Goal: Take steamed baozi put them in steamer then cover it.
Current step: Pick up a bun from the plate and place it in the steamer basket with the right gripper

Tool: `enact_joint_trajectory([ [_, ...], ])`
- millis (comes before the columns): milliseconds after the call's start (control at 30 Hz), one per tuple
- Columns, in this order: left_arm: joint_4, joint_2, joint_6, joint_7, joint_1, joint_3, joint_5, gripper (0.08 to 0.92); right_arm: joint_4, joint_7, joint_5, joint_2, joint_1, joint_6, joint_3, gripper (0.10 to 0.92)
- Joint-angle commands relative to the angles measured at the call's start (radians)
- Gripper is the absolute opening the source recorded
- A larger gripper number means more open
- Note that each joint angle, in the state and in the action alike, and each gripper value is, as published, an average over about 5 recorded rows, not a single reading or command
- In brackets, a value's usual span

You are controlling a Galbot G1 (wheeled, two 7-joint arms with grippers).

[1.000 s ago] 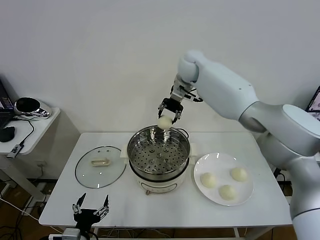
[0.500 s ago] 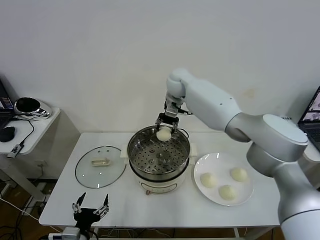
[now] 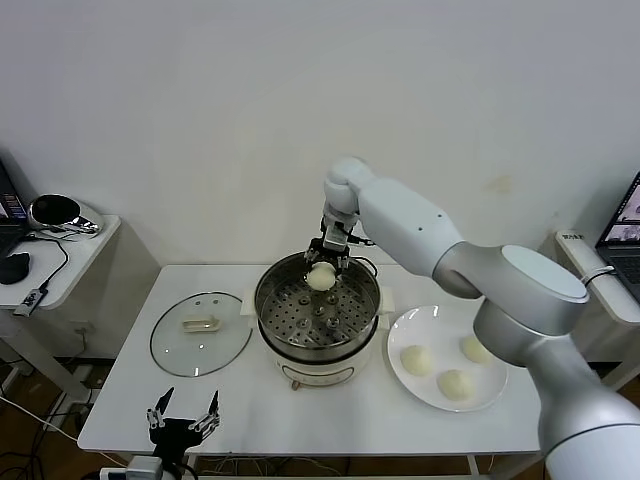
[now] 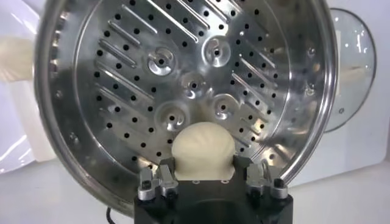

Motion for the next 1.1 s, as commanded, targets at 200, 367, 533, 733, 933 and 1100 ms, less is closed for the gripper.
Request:
enact_joint_trajectory([
  [200,0.009,-0.001,-0.001,0.000,-0.002,0.003,0.001,0.823,-0.034,0.129,-0.113,0.023,-0.031,0.001,0.018,0.594],
  [367,0.013,-0.001,-0.001,0.000,-0.004,0.003,0.001,0.823,-0.030,0.125,-0.126,0.021,-0.044,-0.002,0.018,0.594],
  [533,0.021,0.000,-0.001,0.000,-0.007,0.003,0.000,0.823,-0.025,0.126,-0.142,0.020,-0.051,-0.027,0.018,0.595],
  [733,0.029,0.001,-0.001,0.002,-0.012,0.005,0.000,0.823,-0.007,0.097,-0.111,0.015,-0.046,-0.089,0.016,0.682],
  [933,0.032,0.005,0.000,0.003,-0.015,0.008,0.000,0.823,0.066,0.002,0.016,-0.018,-0.009,-0.160,0.031,0.810],
  [1100,0.029,0.010,0.002,0.006,-0.015,0.012,0.000,0.823,0.190,-0.071,0.214,-0.107,0.063,-0.321,0.019,0.822],
])
